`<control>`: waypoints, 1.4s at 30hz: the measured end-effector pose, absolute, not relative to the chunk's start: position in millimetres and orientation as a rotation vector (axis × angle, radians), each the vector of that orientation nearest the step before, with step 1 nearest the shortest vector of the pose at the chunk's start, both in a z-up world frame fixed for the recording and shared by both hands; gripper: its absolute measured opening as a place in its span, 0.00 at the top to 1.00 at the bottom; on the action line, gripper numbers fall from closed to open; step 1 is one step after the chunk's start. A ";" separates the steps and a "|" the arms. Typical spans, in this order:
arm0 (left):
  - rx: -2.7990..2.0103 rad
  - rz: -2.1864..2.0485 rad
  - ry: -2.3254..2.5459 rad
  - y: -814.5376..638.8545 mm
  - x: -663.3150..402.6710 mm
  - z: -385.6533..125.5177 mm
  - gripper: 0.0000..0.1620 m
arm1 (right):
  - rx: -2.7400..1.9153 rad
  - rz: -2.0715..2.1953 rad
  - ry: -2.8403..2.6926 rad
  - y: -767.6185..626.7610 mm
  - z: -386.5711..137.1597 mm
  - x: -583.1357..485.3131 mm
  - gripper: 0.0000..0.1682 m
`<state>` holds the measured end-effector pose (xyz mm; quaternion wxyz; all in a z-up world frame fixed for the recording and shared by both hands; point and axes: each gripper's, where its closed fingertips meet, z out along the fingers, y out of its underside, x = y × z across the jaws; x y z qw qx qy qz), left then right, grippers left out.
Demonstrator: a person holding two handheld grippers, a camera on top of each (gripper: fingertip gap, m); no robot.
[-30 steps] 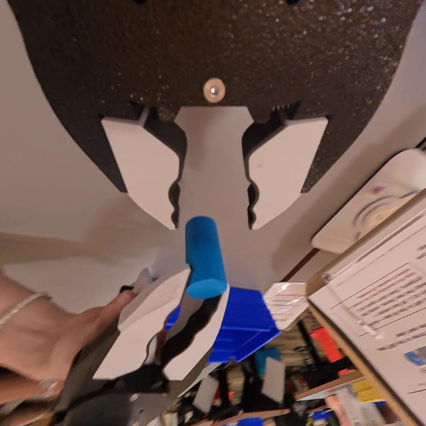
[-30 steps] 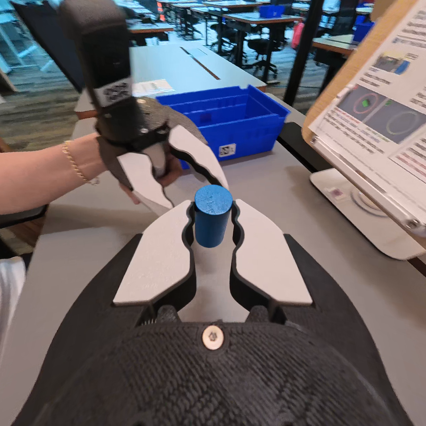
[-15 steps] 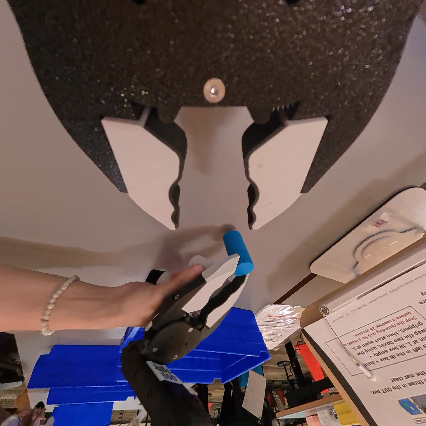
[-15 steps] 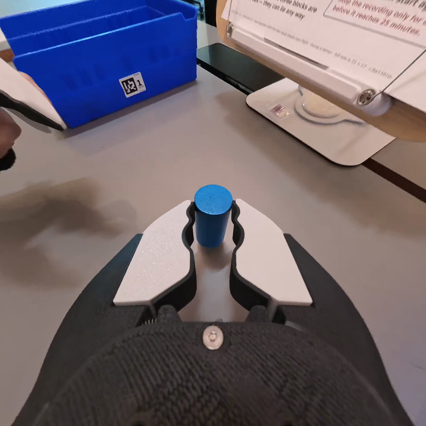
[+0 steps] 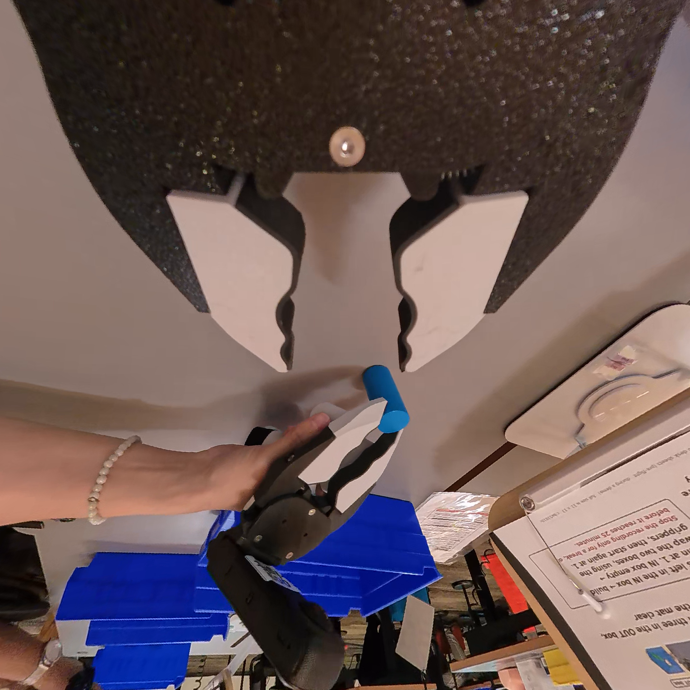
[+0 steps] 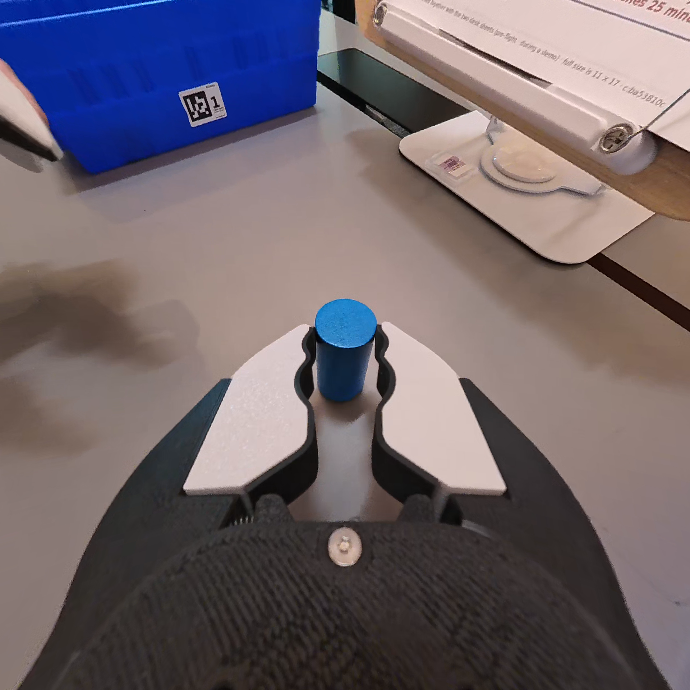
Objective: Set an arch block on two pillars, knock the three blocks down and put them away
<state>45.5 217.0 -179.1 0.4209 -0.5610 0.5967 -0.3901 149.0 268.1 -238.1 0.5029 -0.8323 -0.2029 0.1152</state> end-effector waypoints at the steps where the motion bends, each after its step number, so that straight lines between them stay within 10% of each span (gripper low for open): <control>1: -1.408 -0.978 1.493 217.5 45.3 -179.1 0.67 | -2.008 0.272 -0.494 267.4 -238.2 148.8 0.82; 33: -1.410 -0.996 1.488 214.0 38.7 -170.0 0.64 | -2.065 0.275 -0.587 263.3 -240.8 150.8 0.81; 42: -1.420 -1.049 1.384 221.3 28.5 -145.9 0.63 | -2.049 0.289 -0.538 262.6 -225.9 152.2 0.57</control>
